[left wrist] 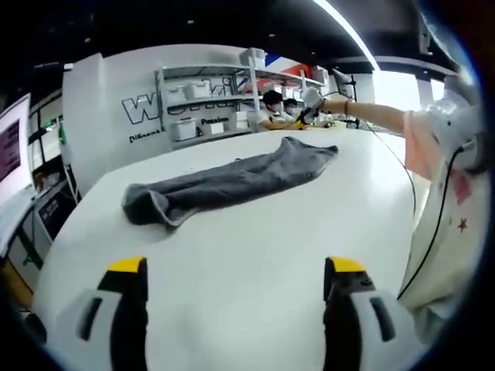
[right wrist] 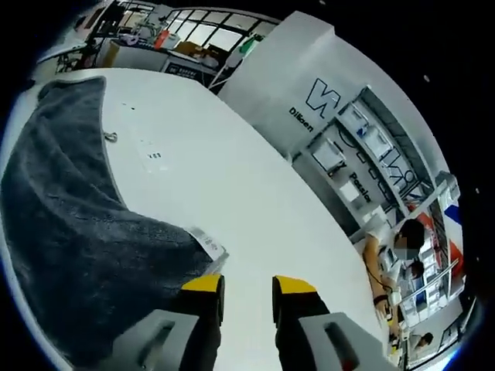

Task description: Fold the towel on the table until its edges align and the towel forms a compact rectangular stack.

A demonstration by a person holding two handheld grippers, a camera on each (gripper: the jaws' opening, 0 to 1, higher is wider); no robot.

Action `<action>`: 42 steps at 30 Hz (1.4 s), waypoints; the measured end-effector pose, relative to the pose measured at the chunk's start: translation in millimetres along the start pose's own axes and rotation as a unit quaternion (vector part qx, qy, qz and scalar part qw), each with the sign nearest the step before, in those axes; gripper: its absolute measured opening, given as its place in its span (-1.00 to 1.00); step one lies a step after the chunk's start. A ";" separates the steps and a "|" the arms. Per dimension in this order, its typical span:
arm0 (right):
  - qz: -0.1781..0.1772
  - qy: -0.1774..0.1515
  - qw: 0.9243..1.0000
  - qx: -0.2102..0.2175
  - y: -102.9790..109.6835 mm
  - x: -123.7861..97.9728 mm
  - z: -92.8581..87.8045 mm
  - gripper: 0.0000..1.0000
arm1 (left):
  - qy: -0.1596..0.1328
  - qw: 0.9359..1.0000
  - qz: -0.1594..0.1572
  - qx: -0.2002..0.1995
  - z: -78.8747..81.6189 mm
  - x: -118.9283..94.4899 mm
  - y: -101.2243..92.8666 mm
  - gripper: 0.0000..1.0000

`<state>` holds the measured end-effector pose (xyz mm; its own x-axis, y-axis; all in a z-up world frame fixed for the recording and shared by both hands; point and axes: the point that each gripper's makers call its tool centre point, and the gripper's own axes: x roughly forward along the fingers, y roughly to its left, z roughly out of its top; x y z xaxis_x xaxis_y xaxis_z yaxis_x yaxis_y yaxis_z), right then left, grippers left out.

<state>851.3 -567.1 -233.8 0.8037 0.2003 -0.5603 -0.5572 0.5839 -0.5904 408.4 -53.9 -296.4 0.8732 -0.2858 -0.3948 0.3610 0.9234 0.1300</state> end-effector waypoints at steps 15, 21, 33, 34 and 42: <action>0.038 -0.049 0.998 0.033 8.7 -22.4 9.4 0.72 | 0.003 1.000 -0.006 0.006 2.1 0.9 -1.3 0.99; 0.067 -0.079 0.993 0.065 14.7 -39.3 10.1 0.97 | 0.004 1.000 -0.006 0.010 4.6 1.2 0.3 0.99; 0.129 -0.126 0.978 0.110 42.1 -89.6 5.4 0.99 | 0.002 1.000 -0.017 0.021 11.9 7.6 -2.6 0.99; 0.136 -0.130 0.977 0.106 47.4 -95.1 5.2 0.99 | 0.003 1.000 -0.019 0.022 12.6 8.3 -3.2 0.99; 0.178 -0.156 0.967 0.092 84.1 -145.6 2.9 0.99 | 0.007 0.999 -0.022 0.031 16.3 13.1 -2.1 0.99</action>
<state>688.0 -544.9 -200.2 0.6083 0.6248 -0.4895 -0.7861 0.5596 -0.2625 424.4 -63.7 -287.1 0.8517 -0.3211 -0.4141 0.4184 0.8925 0.1683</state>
